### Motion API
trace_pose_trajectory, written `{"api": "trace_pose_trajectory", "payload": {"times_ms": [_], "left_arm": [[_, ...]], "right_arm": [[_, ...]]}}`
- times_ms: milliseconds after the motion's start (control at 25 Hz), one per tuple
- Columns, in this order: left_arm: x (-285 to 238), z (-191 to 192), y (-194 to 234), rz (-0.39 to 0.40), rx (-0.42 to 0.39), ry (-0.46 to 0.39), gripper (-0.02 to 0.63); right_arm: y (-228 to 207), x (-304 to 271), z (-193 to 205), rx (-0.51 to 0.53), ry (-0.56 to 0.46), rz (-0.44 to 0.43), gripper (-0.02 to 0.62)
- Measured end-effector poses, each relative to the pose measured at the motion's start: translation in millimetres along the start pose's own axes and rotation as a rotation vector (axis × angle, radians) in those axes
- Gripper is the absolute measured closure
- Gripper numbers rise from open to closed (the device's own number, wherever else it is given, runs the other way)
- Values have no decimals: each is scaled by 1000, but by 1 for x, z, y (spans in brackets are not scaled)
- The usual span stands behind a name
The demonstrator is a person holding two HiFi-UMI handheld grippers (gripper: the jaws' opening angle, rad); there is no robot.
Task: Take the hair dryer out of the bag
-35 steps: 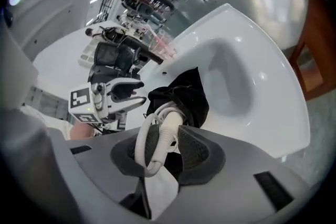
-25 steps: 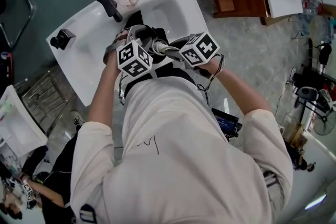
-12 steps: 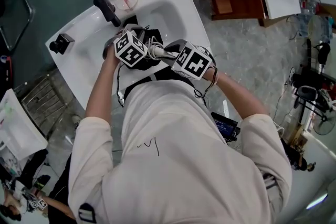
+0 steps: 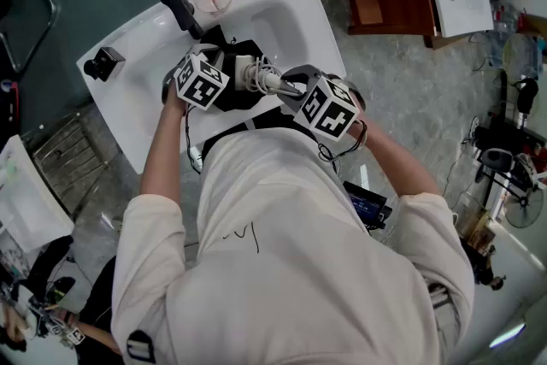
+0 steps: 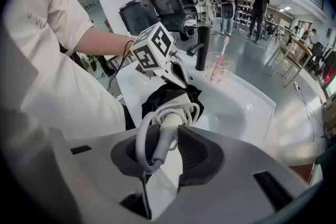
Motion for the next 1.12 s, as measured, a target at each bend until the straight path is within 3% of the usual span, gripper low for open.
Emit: {"api": "trace_pose_trajectory", "payload": {"times_ms": [200, 400, 560, 680, 880, 1120], "left_arm": [[-8, 15, 3, 6, 54, 18, 577], [-6, 18, 2, 15, 117, 0, 577], [-8, 25, 1, 32, 164, -5, 578], [-9, 29, 1, 42, 199, -1, 578], [-9, 33, -3, 42, 179, 8, 578], [-15, 37, -8, 47, 181, -1, 578]], "right_arm": [[8, 0, 0, 316, -11, 82, 488], [9, 4, -3, 350, -98, 109, 489], [10, -3, 0, 434, -96, 134, 489], [5, -6, 3, 373, -97, 125, 491], [-1, 2, -4, 195, -82, 111, 491], [-2, 15, -25, 168, -47, 89, 494]]}}
Point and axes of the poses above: the fingertips, and each gripper's own axes: x backward along the fingers, y to its left, z out of its underside, the point moved 1 cm from there along x, backward along the fingers, and after that the axes turned 11 degrees about x, right-handed, at the moved point
